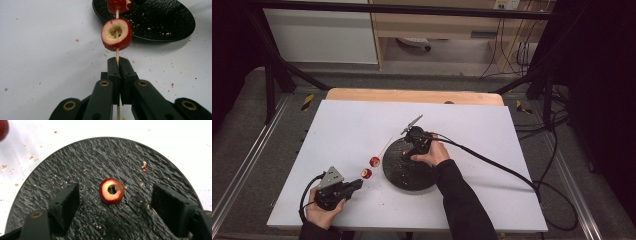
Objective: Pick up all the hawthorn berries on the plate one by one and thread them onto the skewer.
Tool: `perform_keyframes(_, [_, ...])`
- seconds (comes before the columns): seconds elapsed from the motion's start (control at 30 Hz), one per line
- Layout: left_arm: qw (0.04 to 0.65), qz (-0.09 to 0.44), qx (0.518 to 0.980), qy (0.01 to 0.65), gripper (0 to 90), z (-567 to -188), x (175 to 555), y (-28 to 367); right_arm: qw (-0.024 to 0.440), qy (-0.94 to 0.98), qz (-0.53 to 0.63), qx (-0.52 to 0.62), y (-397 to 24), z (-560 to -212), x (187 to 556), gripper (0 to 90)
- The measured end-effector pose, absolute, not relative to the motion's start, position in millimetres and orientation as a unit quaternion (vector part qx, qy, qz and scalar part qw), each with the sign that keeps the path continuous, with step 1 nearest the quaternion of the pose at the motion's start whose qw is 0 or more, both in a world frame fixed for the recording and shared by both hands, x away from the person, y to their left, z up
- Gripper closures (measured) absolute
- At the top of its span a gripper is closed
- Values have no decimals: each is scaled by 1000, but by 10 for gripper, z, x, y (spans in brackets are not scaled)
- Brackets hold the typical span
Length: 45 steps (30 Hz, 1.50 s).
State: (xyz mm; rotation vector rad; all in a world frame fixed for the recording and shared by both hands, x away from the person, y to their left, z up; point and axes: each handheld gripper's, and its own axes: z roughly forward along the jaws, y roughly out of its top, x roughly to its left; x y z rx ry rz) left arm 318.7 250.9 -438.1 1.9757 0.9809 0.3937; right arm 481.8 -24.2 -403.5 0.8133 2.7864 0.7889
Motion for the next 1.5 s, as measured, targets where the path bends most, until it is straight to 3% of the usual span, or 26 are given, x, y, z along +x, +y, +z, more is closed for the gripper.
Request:
perform_keyframes(0.47, [435,157,794,394,879,-4383,3189,2513,45,942,235,234,-82,-4071,4902,534])
perform_keyframes(0.73, [434,157,795,393,879,-4386,3190,2506,33,946,216,239,-77,-4119,4934,610])
perform_keyframes(1.5, [431,159,797,392,879,-4387,3190,2506,23,936,228,269,-125,-3991,4916,626])
